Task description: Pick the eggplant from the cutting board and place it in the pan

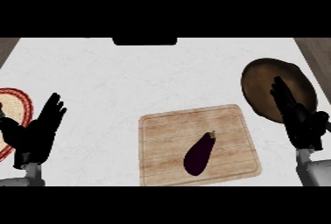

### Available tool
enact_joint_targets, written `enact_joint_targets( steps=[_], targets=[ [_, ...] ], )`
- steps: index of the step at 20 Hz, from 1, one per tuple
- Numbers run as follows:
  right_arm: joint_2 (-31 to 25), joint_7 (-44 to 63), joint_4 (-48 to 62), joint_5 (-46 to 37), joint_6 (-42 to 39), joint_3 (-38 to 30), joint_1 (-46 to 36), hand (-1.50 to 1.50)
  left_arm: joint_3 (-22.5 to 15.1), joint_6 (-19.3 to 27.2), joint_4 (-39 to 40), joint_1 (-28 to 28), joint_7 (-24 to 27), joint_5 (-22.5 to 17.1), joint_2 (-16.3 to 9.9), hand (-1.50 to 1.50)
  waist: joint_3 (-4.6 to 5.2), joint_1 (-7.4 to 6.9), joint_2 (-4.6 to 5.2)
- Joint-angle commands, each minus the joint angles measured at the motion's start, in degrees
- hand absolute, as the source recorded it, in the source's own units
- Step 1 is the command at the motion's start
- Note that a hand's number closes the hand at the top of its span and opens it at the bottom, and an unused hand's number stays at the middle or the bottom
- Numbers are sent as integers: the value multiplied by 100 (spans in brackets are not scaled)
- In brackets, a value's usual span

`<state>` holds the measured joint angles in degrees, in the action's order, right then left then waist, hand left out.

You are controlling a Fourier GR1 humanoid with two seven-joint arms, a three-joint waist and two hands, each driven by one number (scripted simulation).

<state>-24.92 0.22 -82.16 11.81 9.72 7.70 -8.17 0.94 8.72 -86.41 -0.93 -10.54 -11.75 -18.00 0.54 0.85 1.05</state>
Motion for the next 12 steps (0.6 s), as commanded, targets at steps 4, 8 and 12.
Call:
enact_joint_targets(
  steps=[4, 8, 12],
  targets=[
    [608, -87, 143, 326, -700, 495, 214, 150, 5, 56, -86, -578, 560, 375, -22, 0, -58, -86, -95],
    [705, -112, -136, -1133, 693, 1070, 855, 150, -49, 43, 84, -776, 828, 409, 126, 0, -40, 51, -126],
    [322, -592, -945, -2023, 1600, 1003, 1703, -150, -159, 262, -86, -957, 526, 630, 115, 0, -43, 226, -171]
  ],
)
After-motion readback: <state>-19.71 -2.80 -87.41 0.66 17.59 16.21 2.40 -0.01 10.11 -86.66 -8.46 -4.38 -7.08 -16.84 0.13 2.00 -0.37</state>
